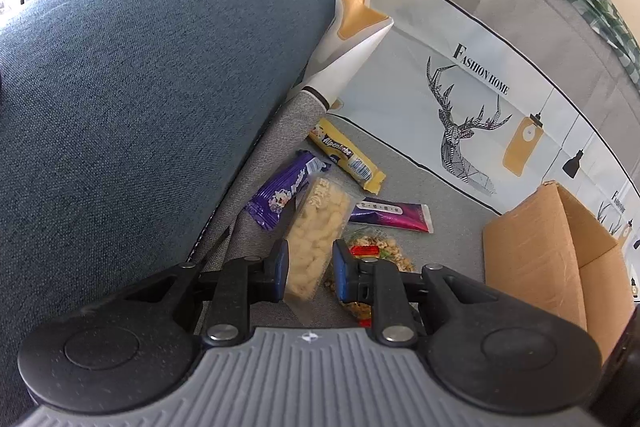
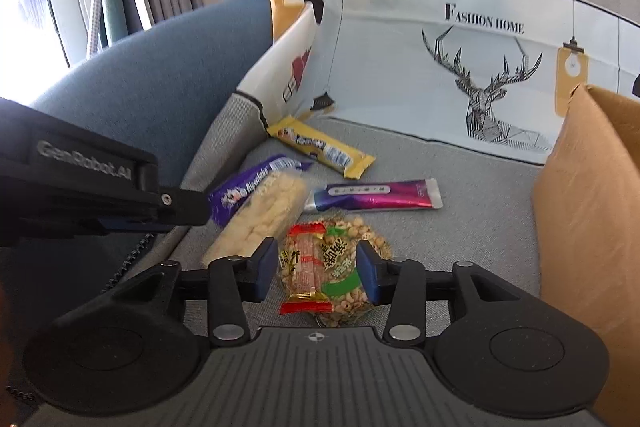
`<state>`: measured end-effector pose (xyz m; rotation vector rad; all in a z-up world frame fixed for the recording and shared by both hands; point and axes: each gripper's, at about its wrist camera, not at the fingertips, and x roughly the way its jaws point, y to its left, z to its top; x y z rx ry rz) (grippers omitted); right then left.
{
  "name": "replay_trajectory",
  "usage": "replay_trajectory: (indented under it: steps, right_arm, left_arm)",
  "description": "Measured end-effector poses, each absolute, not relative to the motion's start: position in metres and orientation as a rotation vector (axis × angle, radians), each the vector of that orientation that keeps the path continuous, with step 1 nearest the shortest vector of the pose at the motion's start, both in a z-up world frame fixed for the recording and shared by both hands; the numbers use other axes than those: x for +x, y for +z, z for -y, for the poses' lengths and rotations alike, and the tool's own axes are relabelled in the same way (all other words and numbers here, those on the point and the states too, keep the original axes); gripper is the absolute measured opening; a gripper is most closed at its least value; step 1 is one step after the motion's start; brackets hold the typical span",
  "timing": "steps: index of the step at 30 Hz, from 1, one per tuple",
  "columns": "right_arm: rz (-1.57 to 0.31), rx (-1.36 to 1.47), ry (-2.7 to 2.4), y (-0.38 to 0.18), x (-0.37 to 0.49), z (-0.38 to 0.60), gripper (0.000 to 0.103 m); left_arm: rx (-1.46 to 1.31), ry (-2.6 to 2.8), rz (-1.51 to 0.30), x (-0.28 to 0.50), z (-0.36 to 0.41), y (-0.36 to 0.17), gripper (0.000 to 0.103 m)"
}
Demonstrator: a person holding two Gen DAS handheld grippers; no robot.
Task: Organize snacks
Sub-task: 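Grasp the clear puffed-snack bag with the left gripper while the right grasps the red candy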
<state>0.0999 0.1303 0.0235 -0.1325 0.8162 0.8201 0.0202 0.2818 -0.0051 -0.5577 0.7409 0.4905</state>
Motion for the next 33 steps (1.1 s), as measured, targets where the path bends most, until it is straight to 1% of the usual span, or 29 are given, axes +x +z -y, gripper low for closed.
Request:
replay_trajectory:
  steps: [5, 7, 8, 9, 10, 11, 12, 13, 15, 18, 21, 28, 31, 32, 33]
  right_arm:
    - [-0.875, -0.135, 0.823, 0.008, 0.107, -0.142, 0.047]
    - [-0.875, -0.146, 0.827, 0.005, 0.106, -0.144, 0.047]
    - [-0.867, -0.157, 0.83, 0.005, 0.105, -0.146, 0.045]
    - [-0.861, -0.165, 0.834, 0.005, 0.104, -0.147, 0.043]
    - [-0.858, -0.166, 0.839, 0.005, 0.104, -0.147, 0.034]
    - [-0.856, -0.165, 0.842, 0.005, 0.104, -0.147, 0.023]
    - [-0.855, -0.165, 0.841, 0.005, 0.104, -0.146, 0.02]
    - [-0.856, -0.166, 0.838, 0.005, 0.105, -0.146, 0.019]
    - [-0.854, -0.158, 0.832, 0.007, 0.105, -0.142, 0.018]
    - [-0.847, -0.149, 0.813, 0.009, 0.107, -0.137, 0.018]
    - [-0.843, -0.145, 0.793, 0.012, 0.108, -0.13, 0.018]
    - [-0.903, -0.109, 0.776, 0.015, 0.107, -0.111, 0.018]
    - [-0.905, -0.133, 0.806, 0.019, 0.098, -0.106, 0.018]
    - [-0.895, -0.152, 0.814, 0.02, 0.093, -0.105, 0.018]
    - [-0.887, -0.17, 0.823, 0.022, 0.088, -0.103, 0.018]
  left_arm:
    - [-0.553, 0.489, -0.769, 0.029, -0.288, -0.013, 0.032]
    - [-0.539, 0.493, -0.777, 0.033, -0.288, -0.016, 0.033]
    - [-0.533, 0.494, -0.781, 0.035, -0.288, -0.017, 0.035]
    - [-0.526, 0.493, -0.785, 0.037, -0.288, -0.018, 0.036]
    - [-0.515, 0.492, -0.791, 0.039, -0.287, -0.019, 0.038]
    - [-0.503, 0.493, -0.797, 0.042, -0.286, -0.02, 0.041]
    - [-0.489, 0.492, -0.803, 0.045, -0.285, -0.021, 0.044]
    - [-0.479, 0.492, -0.808, 0.047, -0.284, -0.022, 0.045]
    - [-0.46, 0.486, -0.818, 0.053, -0.283, -0.025, 0.052]
    - [-0.424, 0.482, -0.842, 0.062, -0.28, -0.031, 0.06]
    - [-0.385, 0.481, -0.868, 0.07, -0.277, -0.038, 0.063]
    - [-0.343, 0.476, -0.908, 0.078, -0.273, -0.047, 0.063]
    - [-0.337, 0.457, -0.917, 0.077, -0.27, -0.047, 0.053]
    - [-0.341, 0.448, -0.916, 0.076, -0.269, -0.046, 0.045]
    - [-0.345, 0.441, -0.914, 0.074, -0.268, -0.046, 0.041]
